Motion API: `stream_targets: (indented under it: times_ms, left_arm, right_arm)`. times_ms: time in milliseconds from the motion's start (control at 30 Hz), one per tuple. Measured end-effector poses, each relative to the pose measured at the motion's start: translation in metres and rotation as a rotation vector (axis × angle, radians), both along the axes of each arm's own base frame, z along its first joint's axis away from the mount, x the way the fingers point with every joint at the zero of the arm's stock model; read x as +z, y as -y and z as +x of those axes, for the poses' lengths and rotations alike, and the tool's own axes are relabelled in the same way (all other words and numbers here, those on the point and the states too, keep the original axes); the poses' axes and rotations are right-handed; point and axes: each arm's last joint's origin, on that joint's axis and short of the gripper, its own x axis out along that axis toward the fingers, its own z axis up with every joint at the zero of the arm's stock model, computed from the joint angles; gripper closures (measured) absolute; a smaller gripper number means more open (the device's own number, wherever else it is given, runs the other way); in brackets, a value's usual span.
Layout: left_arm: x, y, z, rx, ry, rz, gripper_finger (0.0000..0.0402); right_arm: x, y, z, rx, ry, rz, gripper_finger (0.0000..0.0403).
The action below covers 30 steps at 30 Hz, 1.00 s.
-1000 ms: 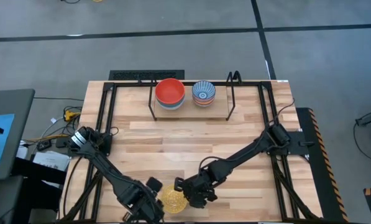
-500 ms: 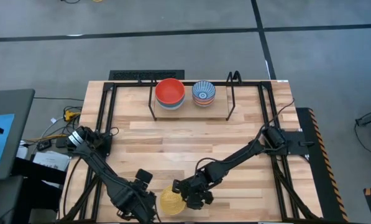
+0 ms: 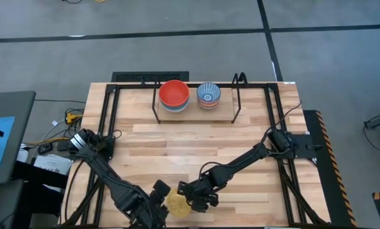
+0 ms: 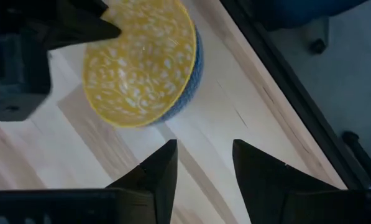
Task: Place and stack bowls onto a shelf
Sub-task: Stack the yellow pattern bowl on top of the blue pattern bowl on the shelf
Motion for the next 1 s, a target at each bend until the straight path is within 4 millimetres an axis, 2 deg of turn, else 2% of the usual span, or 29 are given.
stream_targets:
  times_ms: [233, 367, 467, 667, 867, 1000]
  left_arm:
    - [0.001, 0.000, 0.003, 0.003, 0.040, 0.012, 0.0263]
    - [0.002, -0.001, 0.010, 0.002, 0.136, 0.046, 0.0263]
    - [0.004, 0.000, 0.015, -0.017, 0.188, 0.045, 0.0263]
    - [0.003, -0.001, 0.019, -0.075, 0.199, 0.059, 0.0263]
    - [0.004, -0.014, 0.033, -0.035, 0.243, 0.092, 0.0263]
    - [-0.010, -0.025, 0.044, -0.042, 0.266, 0.118, 0.0263]
  right_arm:
    - [0.000, 0.005, 0.003, -0.031, 0.000, 0.007, 0.0339]
    - [0.002, 0.007, 0.002, -0.055, -0.007, -0.014, 0.0367]
    - [0.003, 0.004, -0.003, -0.075, -0.030, -0.037, 0.0368]
    - [0.015, 0.007, -0.022, -0.143, -0.155, -0.097, 0.0368]
    - [0.028, 0.007, -0.045, -0.244, -0.263, -0.176, 0.0368]
    - [0.041, -0.002, -0.059, -0.249, -0.267, -0.201, 0.0368]
